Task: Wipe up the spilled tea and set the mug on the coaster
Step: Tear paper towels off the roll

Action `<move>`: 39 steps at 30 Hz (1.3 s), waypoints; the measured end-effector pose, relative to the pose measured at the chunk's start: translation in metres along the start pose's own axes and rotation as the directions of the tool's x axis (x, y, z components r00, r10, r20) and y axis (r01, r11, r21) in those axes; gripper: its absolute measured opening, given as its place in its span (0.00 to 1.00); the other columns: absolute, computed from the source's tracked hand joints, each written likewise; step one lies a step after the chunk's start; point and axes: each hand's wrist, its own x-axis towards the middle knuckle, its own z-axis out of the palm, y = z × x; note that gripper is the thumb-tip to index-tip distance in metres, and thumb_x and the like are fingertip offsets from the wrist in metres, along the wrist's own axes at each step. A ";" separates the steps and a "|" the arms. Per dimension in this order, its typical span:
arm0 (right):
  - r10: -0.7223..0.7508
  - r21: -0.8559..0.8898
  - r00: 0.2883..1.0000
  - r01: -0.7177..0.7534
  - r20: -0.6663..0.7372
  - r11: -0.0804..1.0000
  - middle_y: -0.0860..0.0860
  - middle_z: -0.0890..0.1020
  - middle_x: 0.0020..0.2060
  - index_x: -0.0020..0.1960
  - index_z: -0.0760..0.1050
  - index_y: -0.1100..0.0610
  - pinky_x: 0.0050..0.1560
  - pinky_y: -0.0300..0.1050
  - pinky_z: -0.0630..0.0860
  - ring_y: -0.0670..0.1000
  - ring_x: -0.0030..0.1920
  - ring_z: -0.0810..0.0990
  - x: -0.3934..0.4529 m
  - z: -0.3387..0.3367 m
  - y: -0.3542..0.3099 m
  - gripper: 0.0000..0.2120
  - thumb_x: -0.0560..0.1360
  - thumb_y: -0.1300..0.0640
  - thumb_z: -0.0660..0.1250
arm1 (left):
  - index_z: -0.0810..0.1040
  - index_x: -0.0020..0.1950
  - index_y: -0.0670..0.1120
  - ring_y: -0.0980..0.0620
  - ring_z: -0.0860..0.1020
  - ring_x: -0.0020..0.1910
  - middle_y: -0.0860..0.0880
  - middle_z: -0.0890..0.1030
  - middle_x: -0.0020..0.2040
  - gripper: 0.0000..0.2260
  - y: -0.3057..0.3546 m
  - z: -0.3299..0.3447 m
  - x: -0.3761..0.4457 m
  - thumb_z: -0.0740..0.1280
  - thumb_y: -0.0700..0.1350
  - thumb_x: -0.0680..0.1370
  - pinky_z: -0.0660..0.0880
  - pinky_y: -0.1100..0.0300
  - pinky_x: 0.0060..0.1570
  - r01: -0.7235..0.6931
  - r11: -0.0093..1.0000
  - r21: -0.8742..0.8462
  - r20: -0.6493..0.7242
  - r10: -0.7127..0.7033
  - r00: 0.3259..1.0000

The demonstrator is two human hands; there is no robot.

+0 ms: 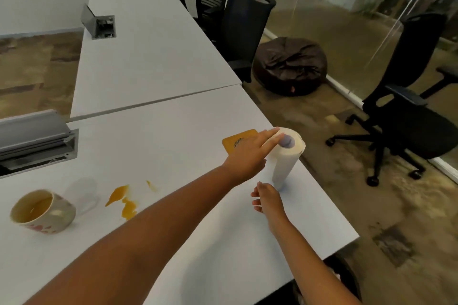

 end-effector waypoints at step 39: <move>-0.510 -0.117 0.852 0.498 -0.115 0.859 0.57 0.73 0.66 0.68 0.66 0.59 0.57 0.42 0.67 0.58 0.65 0.72 0.006 -0.048 -0.015 0.23 0.75 0.55 0.66 | 0.73 0.63 0.46 0.45 0.70 0.62 0.46 0.68 0.69 0.27 -0.046 -0.045 -0.039 0.74 0.51 0.67 0.67 0.58 0.61 -0.004 0.998 0.063 0.283 -0.014 0.959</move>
